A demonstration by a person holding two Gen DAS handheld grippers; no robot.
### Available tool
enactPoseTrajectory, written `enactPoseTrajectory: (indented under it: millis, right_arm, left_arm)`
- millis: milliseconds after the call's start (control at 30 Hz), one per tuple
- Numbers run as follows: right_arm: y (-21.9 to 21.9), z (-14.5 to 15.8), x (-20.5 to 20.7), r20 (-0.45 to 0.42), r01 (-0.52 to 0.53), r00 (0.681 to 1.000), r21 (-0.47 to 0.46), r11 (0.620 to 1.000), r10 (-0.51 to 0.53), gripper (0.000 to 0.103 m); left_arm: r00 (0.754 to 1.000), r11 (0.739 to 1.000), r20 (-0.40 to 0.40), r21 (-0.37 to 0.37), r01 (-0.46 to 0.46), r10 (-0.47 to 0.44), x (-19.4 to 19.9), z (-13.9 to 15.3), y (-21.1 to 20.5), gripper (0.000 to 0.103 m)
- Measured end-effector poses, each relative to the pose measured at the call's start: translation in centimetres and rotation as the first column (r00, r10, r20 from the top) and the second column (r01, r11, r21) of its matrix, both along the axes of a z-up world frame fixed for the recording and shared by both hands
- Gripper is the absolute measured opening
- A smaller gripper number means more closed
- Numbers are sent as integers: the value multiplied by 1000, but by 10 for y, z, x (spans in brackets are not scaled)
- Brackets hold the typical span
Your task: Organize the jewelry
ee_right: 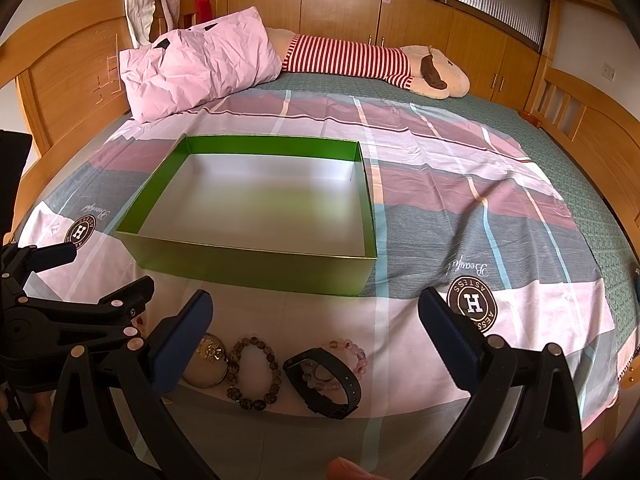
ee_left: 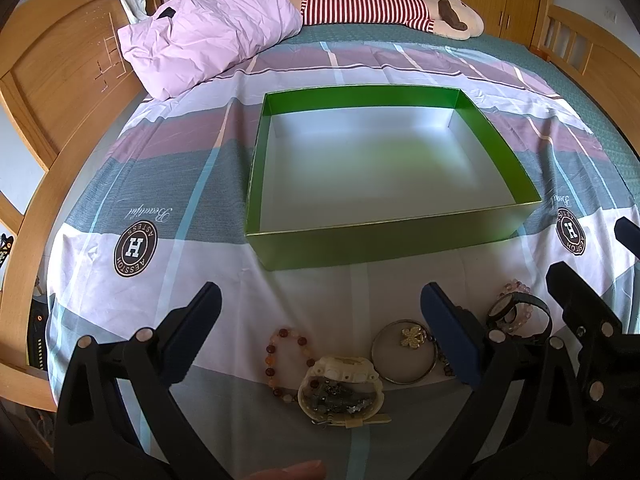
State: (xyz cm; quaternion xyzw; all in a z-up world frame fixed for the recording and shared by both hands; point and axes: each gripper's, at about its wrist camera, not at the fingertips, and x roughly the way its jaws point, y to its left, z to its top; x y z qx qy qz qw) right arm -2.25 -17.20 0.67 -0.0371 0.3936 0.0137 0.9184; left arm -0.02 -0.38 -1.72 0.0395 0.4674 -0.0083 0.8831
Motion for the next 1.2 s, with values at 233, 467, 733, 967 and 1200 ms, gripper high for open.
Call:
enactPoseTrajectory:
  millis: [233, 467, 733, 967, 1200]
  right_arm:
    - [0, 0, 0, -1, 0, 1000, 0, 1000, 0, 102]
    - [0, 0, 0, 1, 2, 1000, -2, 1000, -2, 102]
    - [-9, 2, 9, 82, 79, 994, -117, 990, -70, 102]
    - [-48, -17, 37, -152, 78, 985, -30, 997, -82, 101]
    - [-35, -45, 30, -334, -46, 940, 76, 996, 69, 69]
  left_arm:
    - [1000, 1000, -1, 1, 0, 0, 1, 0, 0, 101]
    - [1000, 1000, -5, 4, 3, -2, 1, -1, -1, 101]
    - [1000, 1000, -16, 8, -20, 20, 13, -6, 12, 101]
    - [992, 982, -103, -166, -89, 72, 32, -14, 52, 101]
    - [981, 979, -191, -203, 4, -44, 23, -12, 46, 84]
